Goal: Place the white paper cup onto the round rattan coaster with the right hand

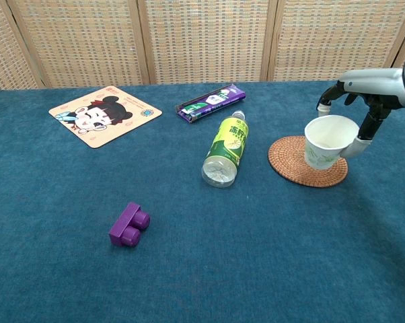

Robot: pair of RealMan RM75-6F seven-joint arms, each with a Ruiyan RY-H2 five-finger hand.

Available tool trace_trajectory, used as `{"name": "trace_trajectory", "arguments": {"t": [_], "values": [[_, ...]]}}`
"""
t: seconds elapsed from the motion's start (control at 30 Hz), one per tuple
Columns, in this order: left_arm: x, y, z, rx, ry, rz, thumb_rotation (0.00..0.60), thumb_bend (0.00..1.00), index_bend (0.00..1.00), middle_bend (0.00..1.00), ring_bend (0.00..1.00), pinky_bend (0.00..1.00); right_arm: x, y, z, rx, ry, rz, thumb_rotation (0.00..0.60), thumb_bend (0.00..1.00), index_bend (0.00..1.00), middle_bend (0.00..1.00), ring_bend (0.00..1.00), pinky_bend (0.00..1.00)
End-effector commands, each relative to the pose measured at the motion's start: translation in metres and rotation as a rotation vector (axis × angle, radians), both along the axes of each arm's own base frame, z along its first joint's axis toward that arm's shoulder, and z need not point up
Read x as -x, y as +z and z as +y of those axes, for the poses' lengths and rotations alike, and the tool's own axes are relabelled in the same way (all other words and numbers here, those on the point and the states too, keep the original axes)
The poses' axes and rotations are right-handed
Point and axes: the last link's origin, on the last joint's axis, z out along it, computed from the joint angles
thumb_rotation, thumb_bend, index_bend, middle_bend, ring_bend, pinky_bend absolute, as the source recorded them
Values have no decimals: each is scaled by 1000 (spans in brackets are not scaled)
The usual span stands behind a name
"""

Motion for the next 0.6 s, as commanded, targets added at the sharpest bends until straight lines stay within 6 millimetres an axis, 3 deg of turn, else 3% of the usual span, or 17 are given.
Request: {"name": "trace_trajectory", "arguments": {"t": [0.03, 0.6], "values": [[1, 0, 1, -2, 4, 3, 0, 52, 0, 0, 0, 0, -1, -2, -15, -5, -22, -35, 600, 30, 417, 157, 31, 156], [5, -5, 4, 7, 24, 26, 0, 52, 0, 0, 0, 0, 0, -12, -51, -25, -59, -55, 600, 29, 408, 157, 31, 156]]}}
